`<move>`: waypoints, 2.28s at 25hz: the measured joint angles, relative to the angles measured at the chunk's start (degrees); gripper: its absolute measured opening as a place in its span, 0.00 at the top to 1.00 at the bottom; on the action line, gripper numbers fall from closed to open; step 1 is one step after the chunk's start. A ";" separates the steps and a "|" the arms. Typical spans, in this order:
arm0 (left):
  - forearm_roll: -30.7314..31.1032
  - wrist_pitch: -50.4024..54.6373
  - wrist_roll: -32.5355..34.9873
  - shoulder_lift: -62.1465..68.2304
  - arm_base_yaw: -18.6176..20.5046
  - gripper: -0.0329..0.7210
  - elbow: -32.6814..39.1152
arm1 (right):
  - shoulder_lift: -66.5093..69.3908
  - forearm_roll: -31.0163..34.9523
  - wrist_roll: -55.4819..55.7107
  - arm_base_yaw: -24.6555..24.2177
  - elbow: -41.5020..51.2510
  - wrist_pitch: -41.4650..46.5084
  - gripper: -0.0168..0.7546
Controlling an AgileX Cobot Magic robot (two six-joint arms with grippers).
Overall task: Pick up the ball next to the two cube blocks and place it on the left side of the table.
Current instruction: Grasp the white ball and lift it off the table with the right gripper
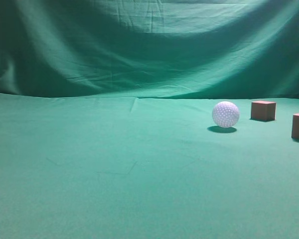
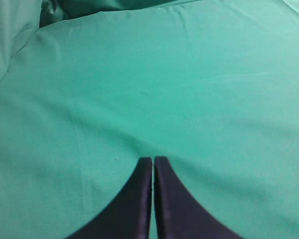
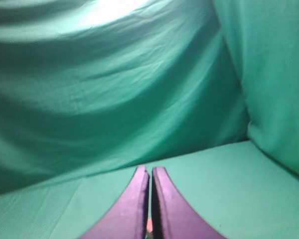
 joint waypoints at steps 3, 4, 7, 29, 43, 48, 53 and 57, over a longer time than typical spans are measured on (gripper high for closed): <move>0.00 0.00 0.00 0.00 0.00 0.96 0.00 | 9.69 0.00 -0.10 0.00 -9.21 12.54 0.98; 0.00 0.00 0.00 0.00 0.00 0.96 0.00 | 13.53 0.00 -0.10 0.00 -11.89 16.46 0.98; 0.00 0.00 0.00 0.00 0.00 0.96 0.00 | 24.45 0.00 -0.90 0.80 -18.35 24.46 0.98; 0.00 0.00 0.00 0.00 0.00 0.96 0.00 | 85.53 4.01 -26.95 18.35 -52.12 30.15 0.82; 0.00 0.00 0.00 0.00 0.00 0.96 0.00 | 100.28 4.14 -27.36 18.35 -53.20 21.84 0.26; 0.00 0.00 0.00 0.00 0.00 0.96 0.00 | 102.75 4.26 -27.36 18.35 -53.33 18.99 0.26; 0.00 0.00 0.00 0.00 0.00 0.96 0.00 | 104.19 4.37 -27.36 18.35 -53.45 17.13 0.26; 0.00 0.00 0.00 0.00 0.00 0.96 0.00 | 105.41 4.37 -27.36 18.35 -53.45 17.03 0.47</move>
